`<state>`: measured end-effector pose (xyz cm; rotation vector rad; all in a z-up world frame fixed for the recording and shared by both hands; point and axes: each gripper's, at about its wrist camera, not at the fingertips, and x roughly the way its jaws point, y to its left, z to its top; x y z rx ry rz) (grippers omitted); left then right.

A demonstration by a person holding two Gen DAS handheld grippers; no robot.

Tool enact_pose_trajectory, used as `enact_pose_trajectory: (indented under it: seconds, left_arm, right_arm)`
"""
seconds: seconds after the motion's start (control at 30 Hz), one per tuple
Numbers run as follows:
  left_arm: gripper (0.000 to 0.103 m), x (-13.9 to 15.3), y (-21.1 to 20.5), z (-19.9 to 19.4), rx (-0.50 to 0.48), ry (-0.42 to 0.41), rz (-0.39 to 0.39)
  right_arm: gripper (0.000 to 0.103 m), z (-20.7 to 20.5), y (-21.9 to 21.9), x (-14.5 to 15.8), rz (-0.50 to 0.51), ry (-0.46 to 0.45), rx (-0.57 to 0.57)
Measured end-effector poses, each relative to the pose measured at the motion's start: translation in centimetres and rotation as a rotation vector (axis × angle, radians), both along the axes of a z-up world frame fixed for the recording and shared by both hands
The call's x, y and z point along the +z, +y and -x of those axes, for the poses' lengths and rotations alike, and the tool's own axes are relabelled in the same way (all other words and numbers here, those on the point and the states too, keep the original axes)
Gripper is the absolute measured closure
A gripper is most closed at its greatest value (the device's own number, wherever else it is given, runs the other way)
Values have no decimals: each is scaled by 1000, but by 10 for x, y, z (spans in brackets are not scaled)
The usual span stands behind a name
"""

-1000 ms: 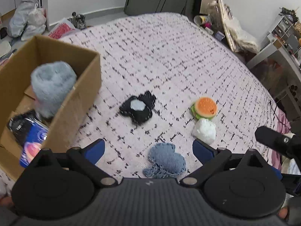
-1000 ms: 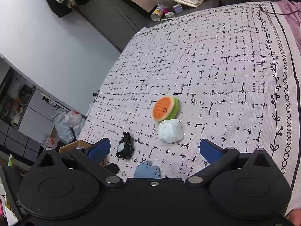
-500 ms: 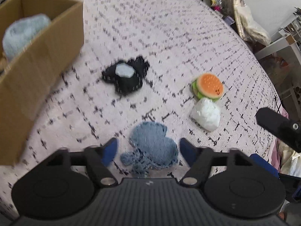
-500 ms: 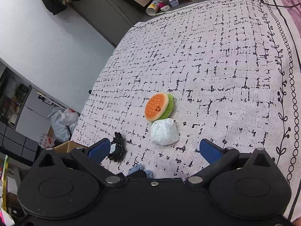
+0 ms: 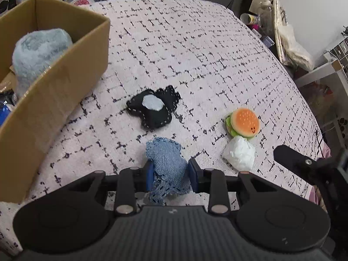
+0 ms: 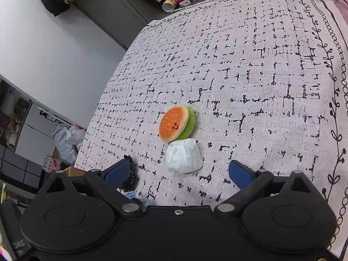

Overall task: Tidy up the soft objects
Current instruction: 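Grasp the blue denim heart plush with the left tool while the right tool moves to the white plush, then carry the heart plush to the box with the left tool while the right tool grasps the white plush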

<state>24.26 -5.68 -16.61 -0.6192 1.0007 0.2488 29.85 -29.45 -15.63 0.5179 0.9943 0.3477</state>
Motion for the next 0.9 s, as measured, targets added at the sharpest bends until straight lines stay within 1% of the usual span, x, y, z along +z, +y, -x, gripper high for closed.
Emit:
enact_pose_trajectory:
  seconds: [0.3,0.43,0.5,0.53,0.57,0.6,0.63,0.67,0.7,0.77,0.9]
  left_arm:
    - [71,10,20,2,24,-22,-18]
    - [71,15,28,1,24,-36,-28]
    - [71,18,31,1,25,-44,-37]
    - [71,18,32,1,25,-45,-41]
    - [71,18,33,1,24,-45,-43]
    - [71,18,34,1,24,-42,-45]
    - [71,17,36,0,24,-38,-47]
    - [71,17,37,0,25,-34,-50]
    - [71,17,37,0,26,-31,-52]
    - [71,18,39,2,28,-29,-56]
    - [71,26,39,7,26,-39,-67]
  right_arm:
    - [9,-14,10,-9,32,14,9]
    - [9,-18,23,-15,82,10,27]
    - [9,-18,30,-17,123,-5,35]
    - [13,-19,32,-17,140,-13,36]
    - [22,-19,35,-18,160,-23,39]
    - [35,-20,37,-19,183,-27,44]
    - [41,-20,40,-20,219,-25,54]
    - [51,-20,42,-21,243,-25,60]
    - [57,-19,43,-21,252,-29,71]
    - [58,-18,44,-19,235,-20,89]
    - [59,-15,44,-15,252,-20,99]
